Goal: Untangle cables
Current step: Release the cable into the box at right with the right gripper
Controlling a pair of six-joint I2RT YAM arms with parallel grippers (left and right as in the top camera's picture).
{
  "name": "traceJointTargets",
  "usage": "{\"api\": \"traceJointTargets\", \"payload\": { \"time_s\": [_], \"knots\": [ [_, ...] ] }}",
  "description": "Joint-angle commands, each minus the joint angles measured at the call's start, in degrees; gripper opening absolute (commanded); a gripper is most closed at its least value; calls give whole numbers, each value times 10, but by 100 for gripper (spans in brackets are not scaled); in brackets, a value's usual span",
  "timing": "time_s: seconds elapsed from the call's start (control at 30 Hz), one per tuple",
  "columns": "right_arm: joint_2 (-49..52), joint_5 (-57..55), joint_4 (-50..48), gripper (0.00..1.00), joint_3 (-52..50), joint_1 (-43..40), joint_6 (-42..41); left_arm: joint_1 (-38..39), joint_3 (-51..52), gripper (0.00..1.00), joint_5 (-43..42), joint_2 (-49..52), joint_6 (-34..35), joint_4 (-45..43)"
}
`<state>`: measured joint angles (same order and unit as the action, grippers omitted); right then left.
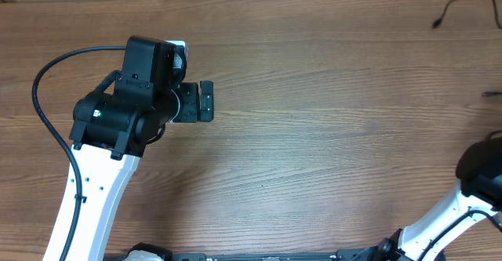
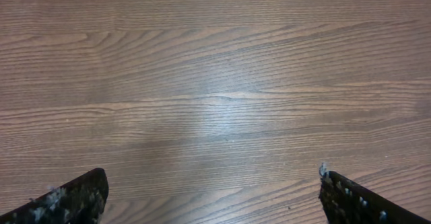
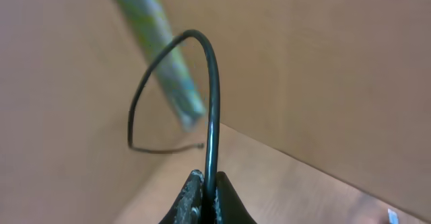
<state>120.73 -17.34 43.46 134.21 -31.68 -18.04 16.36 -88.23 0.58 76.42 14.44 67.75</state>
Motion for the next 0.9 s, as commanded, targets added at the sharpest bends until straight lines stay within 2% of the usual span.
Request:
{"api": "traceJointTargets", "payload": {
  "time_s": [0.0,0.03,0.07,0.1,0.13,0.17,0.2,0.53,0.67,0.87],
  "knots": [
    [4,3,4,20,-12,-14,1,-2,-11,100,-6,4,-11,-1],
    [4,19,6,39,-21,-19,1,-2,-11,100,-6,4,-11,-1],
    [5,35,8,51,-29,-21,1,-2,-11,100,-6,4,-11,-1],
    [5,52,10,71,-38,-24,1,-2,-11,100,-6,4,-11,-1],
    [5,71,11,86,-50,-27,1,-2,-11,100,-6,4,-11,-1],
    [5,82,12,97,-58,-29,1,-2,-11,100,-6,4,-11,-1],
    [5,89,15,100,-64,-30,1,-2,-11,100,-6,4,-11,-1],
    [-2,159,125,100,-71,-30,3,-2,-11,100,-6,4,-11,-1],
    [-31,212,203,100,-70,-29,3,-2,-11,100,-6,4,-11,-1],
    [-101,224,339,100,-70,-24,3,-2,-11,100,-6,4,-11,-1]
  ]
}}
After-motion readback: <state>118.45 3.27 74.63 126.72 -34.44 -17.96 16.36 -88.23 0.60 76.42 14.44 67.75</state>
